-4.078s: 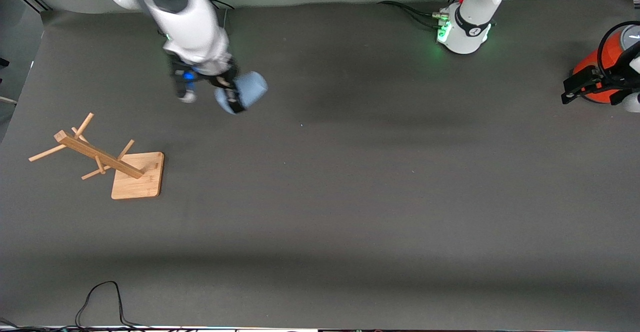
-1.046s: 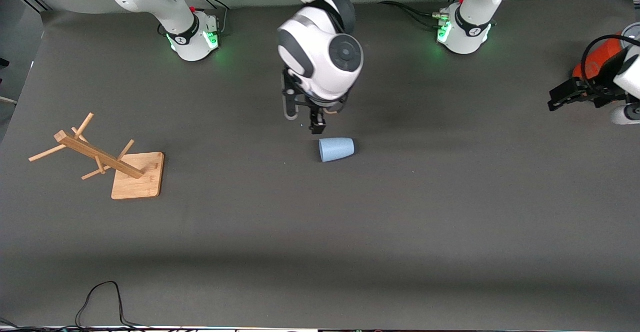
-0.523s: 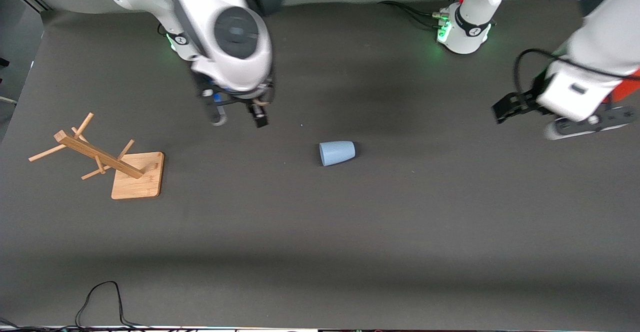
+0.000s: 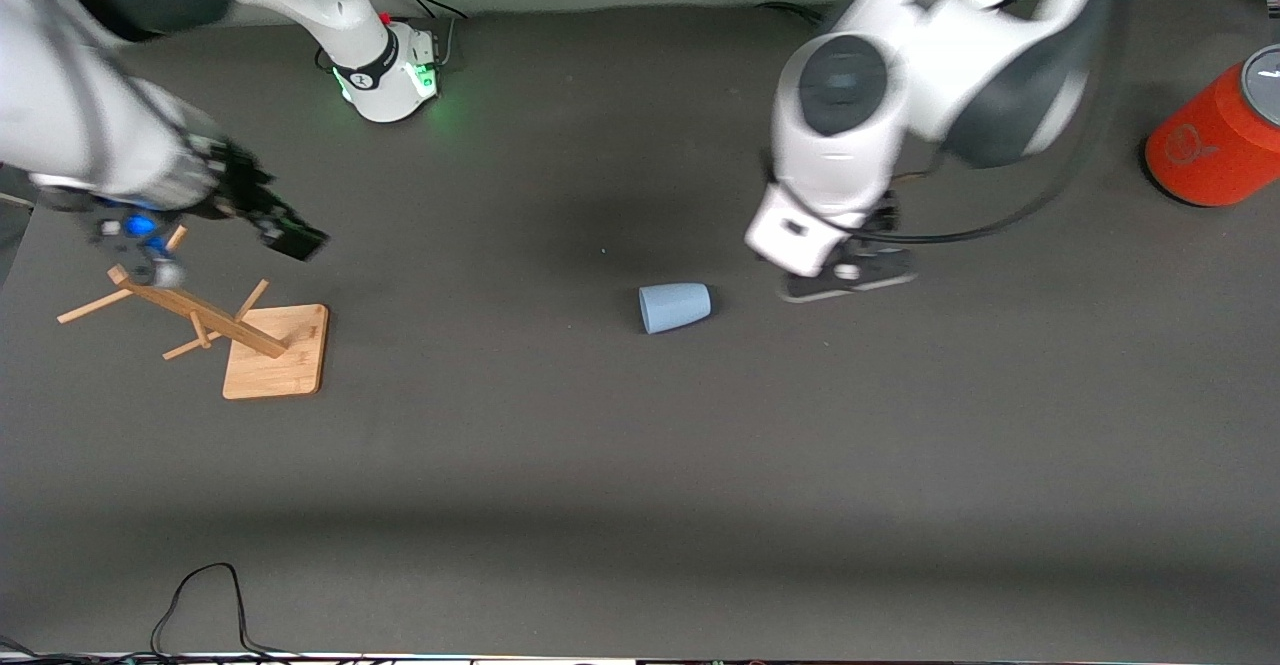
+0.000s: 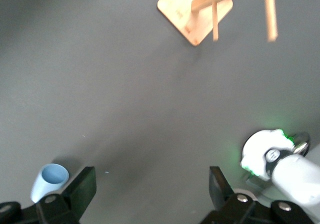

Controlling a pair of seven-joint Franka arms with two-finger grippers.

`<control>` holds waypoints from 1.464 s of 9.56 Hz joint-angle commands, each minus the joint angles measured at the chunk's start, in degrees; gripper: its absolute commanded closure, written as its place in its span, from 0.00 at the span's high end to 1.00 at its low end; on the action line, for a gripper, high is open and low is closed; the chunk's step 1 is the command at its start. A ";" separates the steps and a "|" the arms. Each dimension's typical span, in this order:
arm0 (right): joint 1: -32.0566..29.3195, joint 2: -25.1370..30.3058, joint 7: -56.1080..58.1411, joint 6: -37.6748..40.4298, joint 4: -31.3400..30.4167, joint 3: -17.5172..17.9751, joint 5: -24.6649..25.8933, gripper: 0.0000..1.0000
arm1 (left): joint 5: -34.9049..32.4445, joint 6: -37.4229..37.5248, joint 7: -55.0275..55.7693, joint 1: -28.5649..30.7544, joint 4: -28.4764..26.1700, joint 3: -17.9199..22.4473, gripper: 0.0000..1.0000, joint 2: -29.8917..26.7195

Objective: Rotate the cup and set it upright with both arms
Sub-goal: 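Withdraw the right gripper while the left gripper reaches the blue cup, then grasp the lying blue cup with the left gripper and tilt it upright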

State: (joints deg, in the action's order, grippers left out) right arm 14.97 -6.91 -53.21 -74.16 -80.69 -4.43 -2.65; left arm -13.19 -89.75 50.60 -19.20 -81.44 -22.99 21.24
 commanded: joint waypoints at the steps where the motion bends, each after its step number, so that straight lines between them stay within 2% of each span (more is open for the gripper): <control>1: -8.69 3.39 14.91 -1.16 -3.42 4.42 1.77 1.00 | -5.07 1.24 6.23 -7.92 10.91 1.11 1.00 11.66; 3: -13.98 3.48 28.97 -3.96 -3.60 4.61 1.77 1.00 | -11.57 -0.84 15.19 -14.44 15.86 1.46 0.99 20.29; 4: -15.83 3.48 35.83 -6.41 -4.38 4.61 1.77 1.00 | -12.90 -4.43 16.27 -16.29 16.14 1.72 0.99 22.68; 7: -16.99 3.39 48.78 -13.53 -7.45 4.00 1.86 1.00 | -13.88 -9.89 21.27 -24.73 16.23 10.22 0.98 27.53; 10: -16.64 3.31 57.76 -18.82 -8.78 3.47 1.86 1.00 | -14.32 -10.62 21.73 -25.53 16.05 10.60 0.98 29.73; 12: -16.55 3.31 59.88 -19.44 -8.78 3.47 1.86 1.00 | -14.76 -10.71 21.73 -25.63 16.14 11.04 0.95 31.14; 13: -16.73 3.31 61.11 -20.32 -8.78 3.38 1.86 1.00 | -14.94 -10.71 21.82 -25.71 16.14 11.04 0.89 31.84; 14: -17.08 3.13 61.82 -20.59 -8.87 3.38 1.86 1.00 | -14.94 -10.62 21.73 -25.71 16.14 11.04 0.77 31.93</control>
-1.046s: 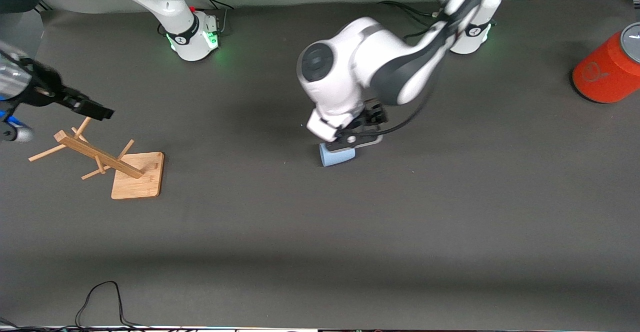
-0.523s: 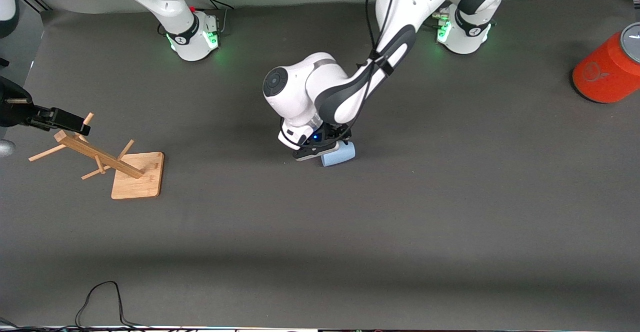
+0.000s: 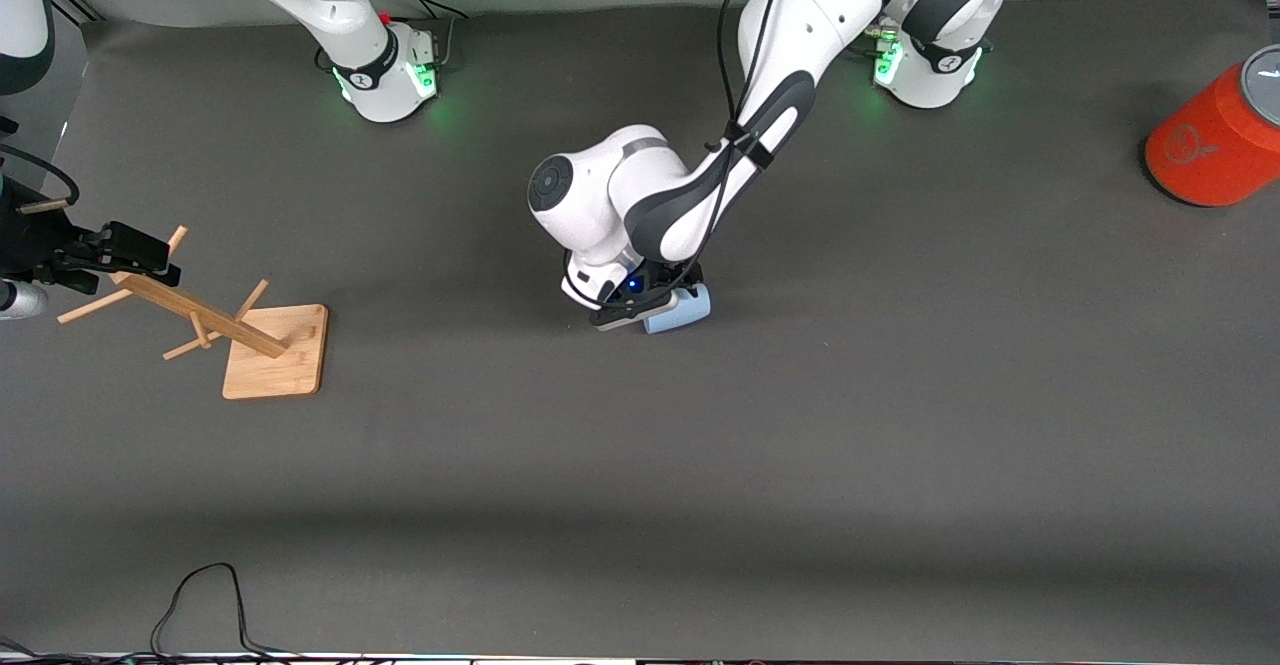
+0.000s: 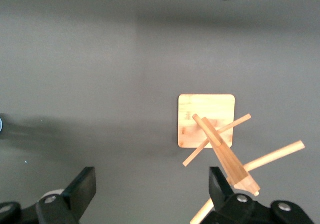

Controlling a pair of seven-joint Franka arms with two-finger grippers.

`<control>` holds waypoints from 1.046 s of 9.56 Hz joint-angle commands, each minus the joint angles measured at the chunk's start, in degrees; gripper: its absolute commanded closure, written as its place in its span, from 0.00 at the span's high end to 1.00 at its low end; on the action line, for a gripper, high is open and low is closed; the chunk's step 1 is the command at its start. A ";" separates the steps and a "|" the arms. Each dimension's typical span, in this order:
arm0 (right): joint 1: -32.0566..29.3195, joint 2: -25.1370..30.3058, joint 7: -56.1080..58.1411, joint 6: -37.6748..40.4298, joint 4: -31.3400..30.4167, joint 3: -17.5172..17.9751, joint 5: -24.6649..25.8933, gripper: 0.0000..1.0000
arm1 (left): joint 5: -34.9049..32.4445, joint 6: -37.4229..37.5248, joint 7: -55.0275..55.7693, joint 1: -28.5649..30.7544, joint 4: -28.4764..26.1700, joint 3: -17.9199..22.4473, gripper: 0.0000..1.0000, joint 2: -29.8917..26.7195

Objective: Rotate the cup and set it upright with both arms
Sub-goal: 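Grasp the lying blue cup with the left gripper and tilt it upright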

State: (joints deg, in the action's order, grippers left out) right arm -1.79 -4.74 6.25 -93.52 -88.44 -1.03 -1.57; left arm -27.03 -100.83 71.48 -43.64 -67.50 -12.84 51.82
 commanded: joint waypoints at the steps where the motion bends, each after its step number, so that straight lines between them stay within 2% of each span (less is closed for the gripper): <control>1: -0.93 0.96 2.28 -1.23 -1.12 0.06 0.69 1.00 | -1.01 0.81 0.94 -1.27 2.19 0.80 0.49 1.35; 2: -0.32 1.05 2.10 -1.14 -1.03 -0.03 0.69 1.00 | -0.74 1.33 0.94 -1.18 2.19 0.80 0.06 1.26; 3: 0.20 1.13 1.66 -1.14 -1.03 -0.11 0.69 1.00 | -0.57 1.51 0.85 -1.10 2.19 0.72 0.00 1.18; 5: 2.40 1.13 1.40 -1.14 -1.03 -2.13 0.69 1.00 | -0.39 3.60 0.68 -0.92 2.28 0.37 0.00 -0.05; 7: 2.41 1.05 1.40 -1.14 -1.03 -2.14 0.69 1.00 | 2.23 7.48 -0.02 -0.48 2.20 0.10 0.00 -2.50; 9: 2.41 0.96 1.48 -1.14 -1.03 -2.05 0.60 1.00 | 9.86 6.97 -0.11 3.01 -1.91 0.10 0.00 -7.24; 10: 2.49 0.70 1.48 -1.14 -0.85 -1.87 0.60 1.00 | 11.29 5.83 -0.11 4.86 -5.24 0.01 0.00 -9.87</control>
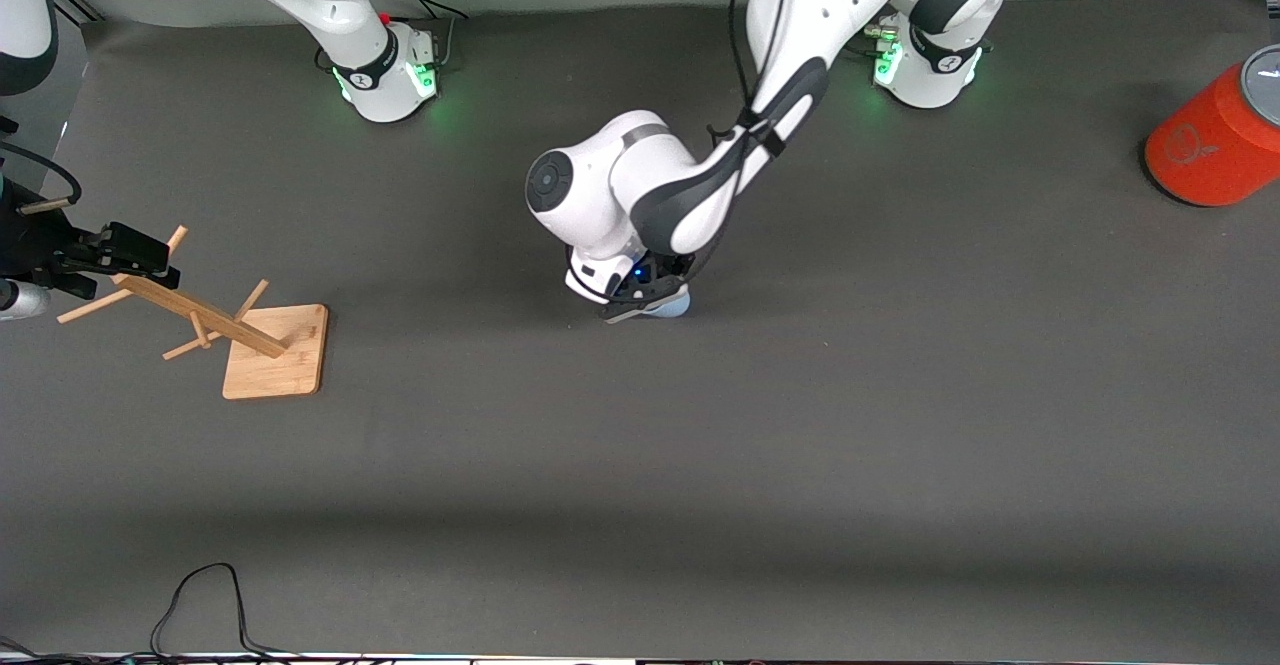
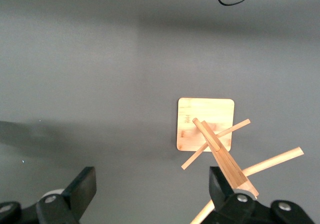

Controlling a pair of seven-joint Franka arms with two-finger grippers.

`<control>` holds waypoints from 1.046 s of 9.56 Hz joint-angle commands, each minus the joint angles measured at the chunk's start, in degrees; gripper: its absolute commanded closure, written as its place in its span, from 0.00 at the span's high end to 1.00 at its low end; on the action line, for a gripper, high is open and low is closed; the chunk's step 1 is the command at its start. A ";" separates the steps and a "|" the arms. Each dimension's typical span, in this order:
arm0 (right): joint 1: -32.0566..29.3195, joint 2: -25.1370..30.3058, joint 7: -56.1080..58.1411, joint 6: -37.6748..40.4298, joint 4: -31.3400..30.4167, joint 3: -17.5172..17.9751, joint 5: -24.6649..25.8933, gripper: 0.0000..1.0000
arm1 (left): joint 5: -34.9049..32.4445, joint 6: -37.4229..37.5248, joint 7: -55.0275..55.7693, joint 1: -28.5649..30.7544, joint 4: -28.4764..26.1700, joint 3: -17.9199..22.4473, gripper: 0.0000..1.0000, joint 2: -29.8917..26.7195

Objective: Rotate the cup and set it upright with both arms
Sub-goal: 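Grasp the lying blue cup with the left gripper and tilt it upright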

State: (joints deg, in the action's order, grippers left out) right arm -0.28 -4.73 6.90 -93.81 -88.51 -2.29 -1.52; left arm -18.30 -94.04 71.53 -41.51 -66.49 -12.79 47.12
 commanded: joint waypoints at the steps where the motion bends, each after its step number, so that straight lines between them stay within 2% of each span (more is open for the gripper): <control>1: 0.99 0.52 0.83 -0.85 -0.70 -0.44 0.56 1.00 | 4.13 -4.10 -0.25 3.71 -10.90 0.05 0.00 -7.81; 2: 1.07 0.43 0.83 -0.93 -0.44 -0.44 0.64 1.00 | 5.45 -10.92 -0.25 5.54 -20.43 0.05 0.00 -13.75; 3: 0.90 0.43 0.83 -0.85 -0.17 -0.53 0.47 1.00 | 8.07 -21.61 -0.25 6.69 -33.32 0.05 0.00 -22.43; 4: 0.81 0.43 1.01 -0.50 0.09 -0.79 0.30 1.00 | 9.84 -28.50 -0.25 7.75 -41.36 0.14 0.00 -27.82; 6: 0.90 0.25 0.84 -0.50 0.18 -0.79 0.03 1.00 | 16.32 -35.12 0.09 9.16 -45.73 0.23 0.00 -30.15; 9: 0.99 0.34 0.83 -0.41 0.27 -0.61 0.29 1.00 | 16.80 -49.34 7.89 5.75 -51.53 0.23 0.00 -29.38; 10: 0.90 0.34 0.83 -0.32 0.27 -0.61 0.38 1.00 | 16.54 -51.66 9.83 4.96 -51.72 0.23 0.00 -27.98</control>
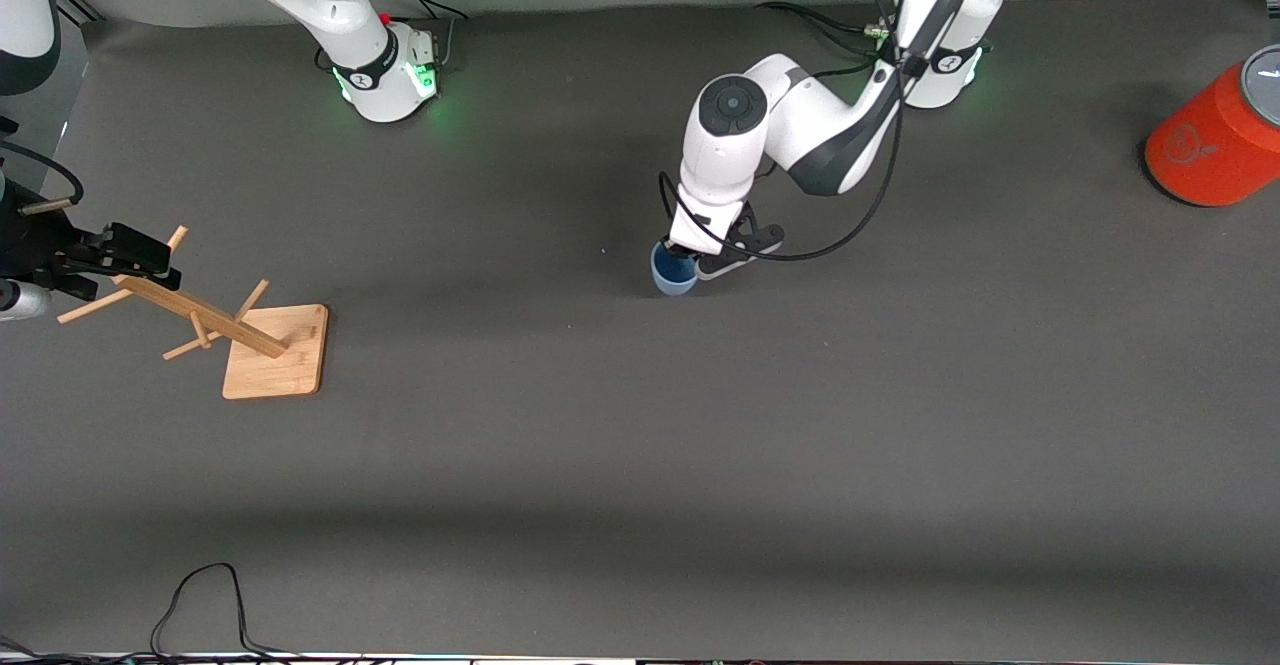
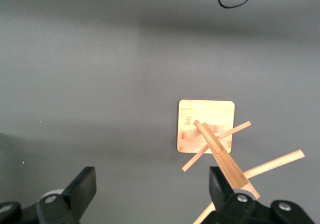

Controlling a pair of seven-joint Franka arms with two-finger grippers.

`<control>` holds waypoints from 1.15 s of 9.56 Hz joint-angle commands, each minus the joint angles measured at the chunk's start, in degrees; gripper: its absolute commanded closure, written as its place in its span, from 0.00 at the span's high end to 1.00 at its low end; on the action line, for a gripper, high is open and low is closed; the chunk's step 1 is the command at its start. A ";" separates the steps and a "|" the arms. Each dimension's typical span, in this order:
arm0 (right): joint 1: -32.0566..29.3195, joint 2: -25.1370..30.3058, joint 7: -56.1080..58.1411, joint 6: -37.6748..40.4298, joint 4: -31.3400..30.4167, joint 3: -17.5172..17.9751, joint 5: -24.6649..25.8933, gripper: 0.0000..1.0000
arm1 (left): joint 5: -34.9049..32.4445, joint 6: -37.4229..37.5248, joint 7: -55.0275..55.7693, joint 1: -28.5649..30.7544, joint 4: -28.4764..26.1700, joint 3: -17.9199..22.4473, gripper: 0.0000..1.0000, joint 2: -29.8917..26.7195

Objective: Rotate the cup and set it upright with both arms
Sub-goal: 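Set the blue cup upright on the table and open the left gripper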

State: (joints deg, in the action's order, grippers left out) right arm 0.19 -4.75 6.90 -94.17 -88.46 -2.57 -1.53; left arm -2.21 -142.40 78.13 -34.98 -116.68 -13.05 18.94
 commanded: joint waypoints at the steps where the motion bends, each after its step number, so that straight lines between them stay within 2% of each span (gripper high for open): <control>1: 0.43 0.44 0.83 0.13 0.21 -0.33 0.39 1.00 | 0.20 -3.67 3.34 -2.02 -1.44 0.48 0.00 0.92; 2: 0.43 0.44 0.83 0.13 0.13 -0.33 0.39 1.00 | 0.19 -3.59 3.43 -2.11 -1.35 0.48 0.03 1.62; 4: 0.43 0.44 0.83 0.13 0.13 -0.42 0.39 1.00 | -0.07 -3.59 3.43 -1.94 -1.18 0.66 0.37 2.86; 5: 0.43 0.44 0.92 0.13 0.04 -0.42 0.39 1.00 | -0.07 -3.24 3.52 -1.94 -0.74 0.66 0.94 2.86; 6: 0.43 0.44 0.92 0.13 0.04 -0.42 0.39 1.00 | 0.02 -2.28 6.13 -1.85 0.48 0.83 1.00 2.68; 7: 0.43 0.35 1.01 0.13 0.04 -0.42 0.39 1.00 | -0.07 0.08 7.98 -1.50 1.54 1.01 1.00 1.64; 9: 0.43 0.35 1.18 0.13 0.04 -0.42 0.39 1.00 | -0.42 11.82 6.43 0.33 7.93 1.53 1.00 -0.30; 11: 0.43 0.44 1.27 0.13 -0.05 -0.42 0.47 1.00 | -0.16 18.53 -2.93 8.48 15.57 1.63 1.00 -0.48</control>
State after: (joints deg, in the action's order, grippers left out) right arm 0.20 -4.75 6.91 -94.17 -88.47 -2.57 -1.53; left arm -2.43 -128.51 81.08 -31.48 -105.58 -11.22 18.73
